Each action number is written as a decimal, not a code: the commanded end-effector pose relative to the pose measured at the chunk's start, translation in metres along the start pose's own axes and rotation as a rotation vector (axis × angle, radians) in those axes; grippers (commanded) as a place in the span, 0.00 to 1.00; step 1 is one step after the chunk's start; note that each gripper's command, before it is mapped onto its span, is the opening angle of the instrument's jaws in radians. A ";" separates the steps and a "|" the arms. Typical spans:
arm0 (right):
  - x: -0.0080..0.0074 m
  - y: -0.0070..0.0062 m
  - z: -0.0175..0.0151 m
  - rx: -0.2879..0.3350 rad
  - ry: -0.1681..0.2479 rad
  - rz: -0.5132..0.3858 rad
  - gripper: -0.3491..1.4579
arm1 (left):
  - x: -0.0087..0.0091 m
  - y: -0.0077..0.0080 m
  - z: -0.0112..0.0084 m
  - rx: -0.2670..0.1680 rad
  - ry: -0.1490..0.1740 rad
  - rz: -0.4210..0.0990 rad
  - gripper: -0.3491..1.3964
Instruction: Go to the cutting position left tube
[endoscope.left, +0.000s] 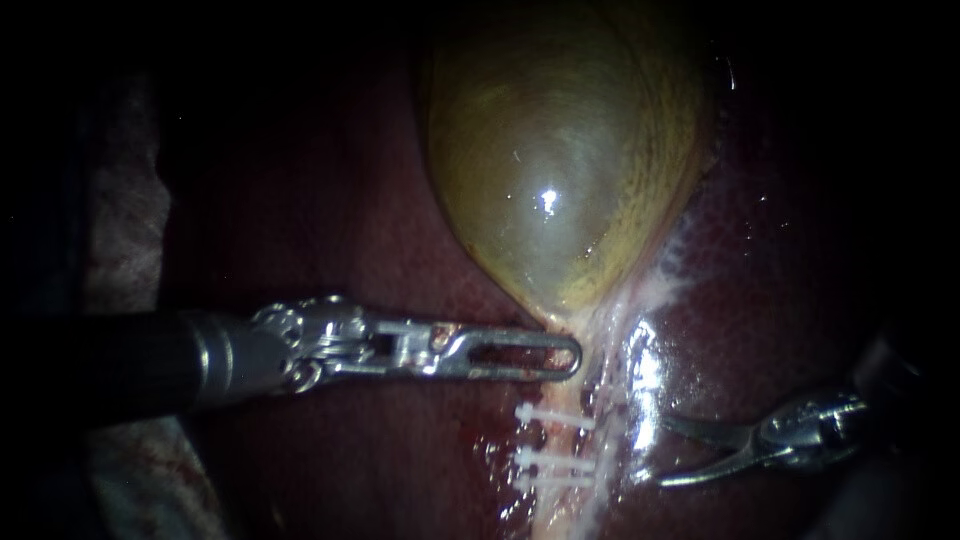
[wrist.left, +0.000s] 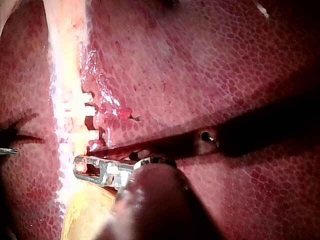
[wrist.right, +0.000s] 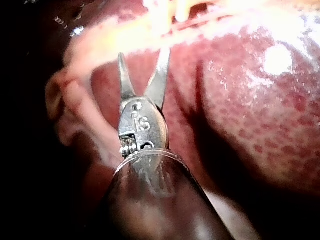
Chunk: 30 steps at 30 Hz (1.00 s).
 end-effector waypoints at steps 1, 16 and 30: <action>0.0000 0.0000 0.0000 0.000 0.000 0.000 0.74 | 0.0000 0.0000 0.0000 0.000 0.000 0.000 0.00; 0.0008 -0.0008 0.0014 -0.003 0.010 0.119 0.87 | 0.0006 0.0025 -0.0034 -0.013 -0.017 -0.021 0.00; 0.0027 -0.0017 0.0053 0.070 0.024 0.304 0.88 | -0.0002 0.0043 -0.0048 -0.018 -0.024 -0.026 0.00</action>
